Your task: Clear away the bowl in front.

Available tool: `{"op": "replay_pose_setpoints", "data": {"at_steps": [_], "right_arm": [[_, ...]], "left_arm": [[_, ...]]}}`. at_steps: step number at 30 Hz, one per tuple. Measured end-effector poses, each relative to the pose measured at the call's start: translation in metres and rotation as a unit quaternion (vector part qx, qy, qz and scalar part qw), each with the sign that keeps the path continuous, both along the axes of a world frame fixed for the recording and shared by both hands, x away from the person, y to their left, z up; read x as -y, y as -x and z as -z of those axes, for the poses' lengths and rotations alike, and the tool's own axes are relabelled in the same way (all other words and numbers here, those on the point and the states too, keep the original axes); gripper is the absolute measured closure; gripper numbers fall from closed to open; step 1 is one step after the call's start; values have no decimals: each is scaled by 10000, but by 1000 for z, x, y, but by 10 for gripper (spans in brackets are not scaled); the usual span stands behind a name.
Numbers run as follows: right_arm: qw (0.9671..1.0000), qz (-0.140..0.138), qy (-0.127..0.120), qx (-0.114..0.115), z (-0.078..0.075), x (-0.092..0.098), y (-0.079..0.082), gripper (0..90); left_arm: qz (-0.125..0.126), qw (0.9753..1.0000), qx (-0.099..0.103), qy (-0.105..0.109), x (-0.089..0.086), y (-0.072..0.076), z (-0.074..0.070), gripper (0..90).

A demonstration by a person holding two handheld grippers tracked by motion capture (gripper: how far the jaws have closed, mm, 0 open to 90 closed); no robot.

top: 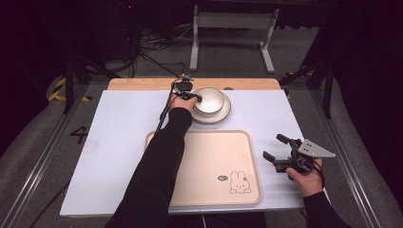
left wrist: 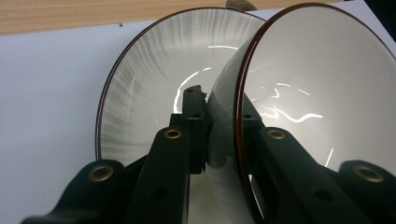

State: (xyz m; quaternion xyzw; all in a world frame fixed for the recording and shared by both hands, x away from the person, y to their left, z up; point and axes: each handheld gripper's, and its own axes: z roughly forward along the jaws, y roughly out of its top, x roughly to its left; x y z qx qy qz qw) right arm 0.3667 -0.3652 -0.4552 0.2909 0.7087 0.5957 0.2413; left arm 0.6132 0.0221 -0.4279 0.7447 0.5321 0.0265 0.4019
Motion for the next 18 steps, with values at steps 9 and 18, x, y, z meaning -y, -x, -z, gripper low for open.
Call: {"op": "replay_pose_setpoints", "data": {"at_steps": [9, 18], "right_arm": [[10000, 9, 1, 10, 0, 0, 0, 62], [10000, 16, 3, 5, 0, 0, 0, 62]], "left_arm": [[15, 9998, 14, -211, -4, 2, -10, 809], [67, 9998, 99, -168, -9, 8, -28, 809]]}}
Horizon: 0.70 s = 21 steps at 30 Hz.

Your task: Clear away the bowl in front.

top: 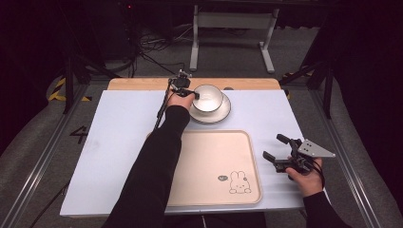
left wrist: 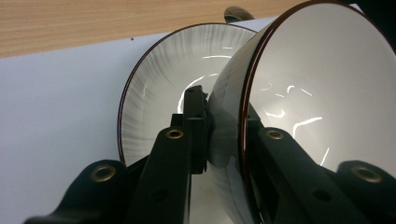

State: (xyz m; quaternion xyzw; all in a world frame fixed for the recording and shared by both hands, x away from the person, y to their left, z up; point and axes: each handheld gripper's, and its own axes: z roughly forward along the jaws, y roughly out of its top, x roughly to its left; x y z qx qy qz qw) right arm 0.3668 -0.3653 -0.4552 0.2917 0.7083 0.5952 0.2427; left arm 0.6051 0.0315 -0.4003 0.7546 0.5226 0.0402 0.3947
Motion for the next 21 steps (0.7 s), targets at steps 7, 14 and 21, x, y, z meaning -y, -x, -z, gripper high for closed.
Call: {"op": "replay_pose_setpoints", "data": {"at_steps": [7, 14, 21], "right_arm": [[10000, 55, -28, -26, 0, 0, 0, 62], [9999, 102, -51, -43, 0, 1, -1, 62], [9999, 102, -56, -53, 0, 1, -1, 62]], "left_arm": [[126, 9999, 22, -95, -4, 9, -18, 809], [308, 9994, 78, -95, -8, 19, -35, 809], [438, 9989, 82, -163, -15, 27, -47, 809]]}}
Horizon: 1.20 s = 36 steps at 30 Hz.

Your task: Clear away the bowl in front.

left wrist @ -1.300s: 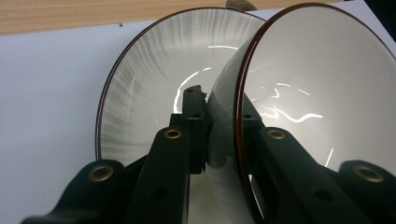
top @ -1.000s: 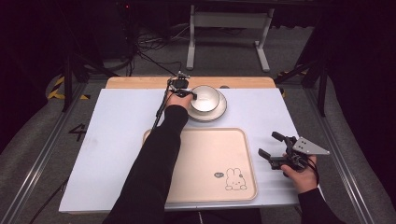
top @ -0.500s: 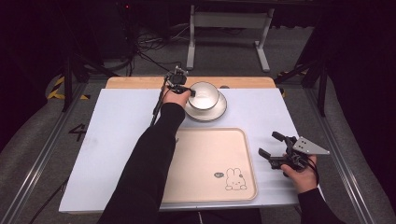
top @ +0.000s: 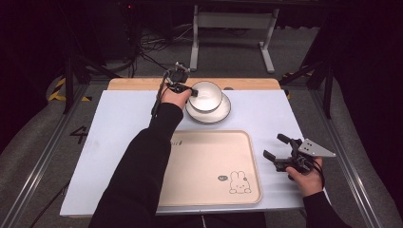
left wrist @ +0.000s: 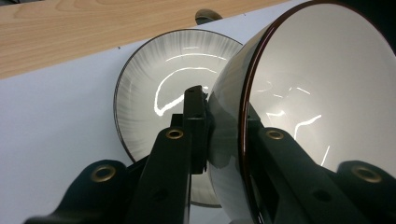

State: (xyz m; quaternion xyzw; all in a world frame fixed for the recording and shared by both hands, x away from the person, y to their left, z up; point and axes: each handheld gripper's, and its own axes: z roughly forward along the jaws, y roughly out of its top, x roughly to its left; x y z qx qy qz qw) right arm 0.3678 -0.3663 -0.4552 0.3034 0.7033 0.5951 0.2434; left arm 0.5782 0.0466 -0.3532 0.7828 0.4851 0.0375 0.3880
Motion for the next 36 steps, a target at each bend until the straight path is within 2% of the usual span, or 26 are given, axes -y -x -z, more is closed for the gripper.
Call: {"op": "replay_pose_setpoints", "data": {"at_steps": [9, 17, 36], "right_arm": [[10000, -6, -1, 0, 0, 0, 0, 62], [10000, -6, -11, 8, 0, 0, 0, 59], [10000, -9, 40, 18, 0, -1, 0, 59]], "left_arm": [[204, 9998, 14, -56, -13, 13, -14, 809], [464, 9989, 33, -48, -20, 25, -20, 809], [1051, 9943, 47, -177, -27, 54, -34, 809]]}}
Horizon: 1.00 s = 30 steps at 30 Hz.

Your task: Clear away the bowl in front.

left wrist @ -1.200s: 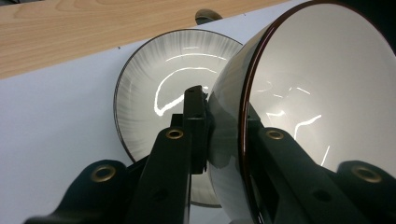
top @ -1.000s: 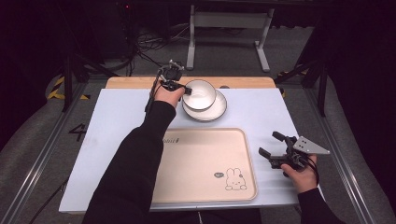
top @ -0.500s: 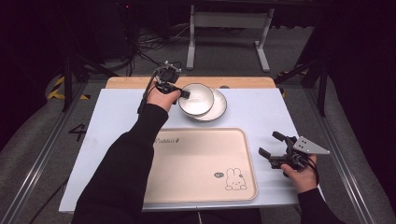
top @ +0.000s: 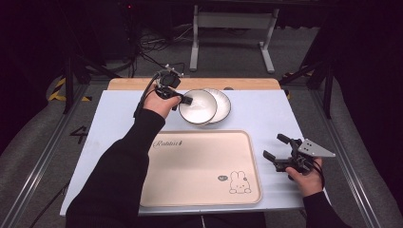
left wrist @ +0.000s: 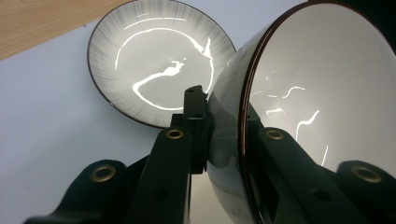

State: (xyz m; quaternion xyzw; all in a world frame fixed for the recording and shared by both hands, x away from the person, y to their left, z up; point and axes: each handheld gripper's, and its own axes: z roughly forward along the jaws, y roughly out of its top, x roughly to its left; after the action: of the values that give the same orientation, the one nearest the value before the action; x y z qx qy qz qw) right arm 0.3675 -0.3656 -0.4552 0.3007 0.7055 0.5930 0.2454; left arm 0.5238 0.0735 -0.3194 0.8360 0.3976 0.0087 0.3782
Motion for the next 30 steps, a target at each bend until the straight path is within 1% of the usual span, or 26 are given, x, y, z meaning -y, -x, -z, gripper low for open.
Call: {"op": "replay_pose_setpoints", "data": {"at_steps": [2, 9, 13, 18, 19, 20, 26, 28, 30], "right_arm": [[10000, -6, 4, -2, 0, 0, 0, 59], [10000, -1, 0, 0, 0, 0, 0, 58], [10000, -2, 1, -1, 0, 0, 0, 58], [10000, -7, -4, 4, 0, 0, 0, 58], [10000, -6, -5, 3, 0, 0, 0, 58], [10000, -2, 2, 1, 0, 0, 0, 57], [10000, -2, -1, 5, 0, 0, 0, 57], [10000, -7, 2, 0, 0, 0, 0, 58], [10000, 0, 3, -3, 0, 0, 0, 58]], "left_arm": [[108, 9999, -17, -32, -1, 3, 0, 809], [318, 9995, -67, -27, -4, 13, 2, 809], [479, 9988, -60, -56, -5, 18, 2, 809], [639, 9979, -52, -82, -4, 24, 3, 809], [639, 9979, -52, -82, -4, 24, 3, 810], [692, 9975, -80, -75, -3, 27, 3, 810], [824, 9963, 20, -225, -3, 34, 1, 810], [910, 9955, 31, -251, -3, 35, 1, 810], [925, 9954, -3, -262, -2, 37, 1, 810]]}}
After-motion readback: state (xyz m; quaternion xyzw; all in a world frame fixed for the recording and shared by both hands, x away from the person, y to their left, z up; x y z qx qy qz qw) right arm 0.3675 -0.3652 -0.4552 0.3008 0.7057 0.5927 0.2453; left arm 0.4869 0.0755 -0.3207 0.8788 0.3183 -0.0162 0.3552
